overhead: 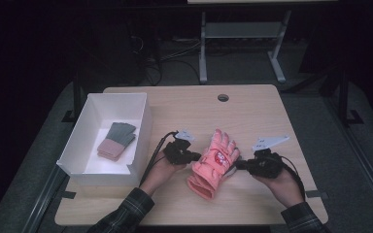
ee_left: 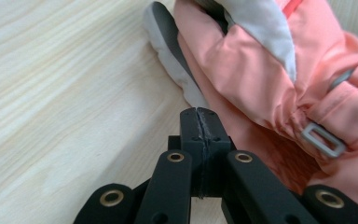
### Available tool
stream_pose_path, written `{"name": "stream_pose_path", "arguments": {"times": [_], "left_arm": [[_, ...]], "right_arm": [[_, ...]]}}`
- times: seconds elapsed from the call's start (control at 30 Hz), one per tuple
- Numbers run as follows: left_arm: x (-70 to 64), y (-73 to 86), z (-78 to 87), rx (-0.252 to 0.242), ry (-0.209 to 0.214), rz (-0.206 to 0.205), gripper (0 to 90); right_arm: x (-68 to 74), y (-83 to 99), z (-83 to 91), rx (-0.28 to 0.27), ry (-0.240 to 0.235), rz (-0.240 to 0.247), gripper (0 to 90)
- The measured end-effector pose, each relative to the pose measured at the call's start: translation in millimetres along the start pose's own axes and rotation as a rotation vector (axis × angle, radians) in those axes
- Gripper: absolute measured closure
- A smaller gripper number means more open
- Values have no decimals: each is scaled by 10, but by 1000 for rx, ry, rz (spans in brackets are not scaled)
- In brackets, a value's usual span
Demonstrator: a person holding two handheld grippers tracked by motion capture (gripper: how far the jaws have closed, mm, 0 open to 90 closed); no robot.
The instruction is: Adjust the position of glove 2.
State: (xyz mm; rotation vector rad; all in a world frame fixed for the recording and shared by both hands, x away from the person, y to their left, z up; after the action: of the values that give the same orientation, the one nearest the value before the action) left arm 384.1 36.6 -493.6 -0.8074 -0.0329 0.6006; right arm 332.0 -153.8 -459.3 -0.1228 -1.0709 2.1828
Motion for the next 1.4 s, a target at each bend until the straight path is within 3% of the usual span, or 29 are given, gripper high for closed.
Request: {"name": "stream_pose_path", "arguments": {"times": [0.1,0.23,0.47,0.57,0.7,0.93,1.13,1.23,1.3,1.4], "left_arm": [[37,-9,66,-8,-9,7,895],[82,-16,132,-19,-13,17,894],[89,2,147,-12,-15,17,894],[91,5,150,-10,-18,18,894],[93,-4,179,-15,-18,17,894],[88,-76,268,-39,-12,12,871],[22,-238,341,-38,25,1,599],[-32,-347,367,-56,71,2,468],[-84,-414,354,-58,100,1,399],[-139,-475,267,-42,107,-6,303]], "right_arm": [[-73,-199,44,-88,4,11,900],[-101,-313,-12,-128,-8,8,900],[-125,-251,-310,-47,-20,5,900],[-112,-170,-459,16,-7,6,900],[-110,-58,-590,57,-4,8,900],[-91,11,-669,50,23,22,900],[-96,23,-674,60,22,18,900],[-93,23,-682,63,28,27,900],[-89,23,-682,65,29,21,900],[-89,27,-688,67,34,21,900]]}}
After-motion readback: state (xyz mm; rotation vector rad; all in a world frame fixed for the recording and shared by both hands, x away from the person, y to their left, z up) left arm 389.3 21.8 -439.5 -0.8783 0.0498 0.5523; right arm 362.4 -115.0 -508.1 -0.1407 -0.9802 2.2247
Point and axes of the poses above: each handheld gripper's, and its own axes: z roughly backward along the jaws, y roughly out of its underside, x roughly to its left, the point moved 8 cm from there along -z, roughly forward along the jaws
